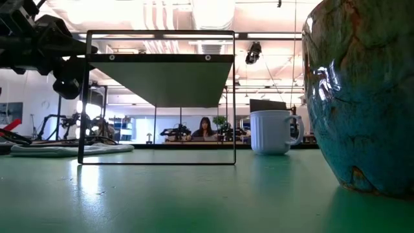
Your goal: Stack small to large cups/mugs on shelf
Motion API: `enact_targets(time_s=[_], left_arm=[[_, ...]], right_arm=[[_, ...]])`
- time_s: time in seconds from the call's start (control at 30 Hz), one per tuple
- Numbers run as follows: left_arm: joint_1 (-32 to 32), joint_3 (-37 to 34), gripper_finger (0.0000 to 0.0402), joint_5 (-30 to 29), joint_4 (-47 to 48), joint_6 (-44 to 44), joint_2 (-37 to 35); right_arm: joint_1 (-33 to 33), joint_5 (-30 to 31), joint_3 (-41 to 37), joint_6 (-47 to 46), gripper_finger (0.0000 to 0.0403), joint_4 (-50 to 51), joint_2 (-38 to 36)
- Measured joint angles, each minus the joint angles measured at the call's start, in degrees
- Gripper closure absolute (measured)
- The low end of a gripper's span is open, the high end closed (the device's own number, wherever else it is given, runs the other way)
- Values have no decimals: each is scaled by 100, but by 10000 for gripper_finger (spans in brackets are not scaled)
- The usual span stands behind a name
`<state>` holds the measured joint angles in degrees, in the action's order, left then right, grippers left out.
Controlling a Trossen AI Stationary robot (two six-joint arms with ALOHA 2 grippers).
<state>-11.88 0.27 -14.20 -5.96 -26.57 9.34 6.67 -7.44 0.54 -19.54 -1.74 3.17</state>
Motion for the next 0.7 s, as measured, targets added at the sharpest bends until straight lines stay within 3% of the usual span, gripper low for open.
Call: enact_targets(time_s=[0.1,0.2,0.3,0.33,0.4,0.57,0.7], left_arm=[[1,0,285,0,1,0,0],[2,0,285,0,0,-1,0],[1,0,285,0,0,0,0],[0,0,285,0,2,0,0],[2,0,285,0,0,0,0],[1,0,285,2,2,0,0],[0,0,285,4,-4,-1,-1]], right_arm=[[0,3,-3,-591,229,-261,1],[3,-43,-4,-2262,229,-1580,45],[-16,-482,29,-2400,229,-3106,355],[-14,-580,125,-2422,229,-3150,509],[-1,-674,476,-2925,229,-2426,873],[10,-1227,1578,-4385,229,689,1743],[16,755,2479,-3770,229,1796,2283]])
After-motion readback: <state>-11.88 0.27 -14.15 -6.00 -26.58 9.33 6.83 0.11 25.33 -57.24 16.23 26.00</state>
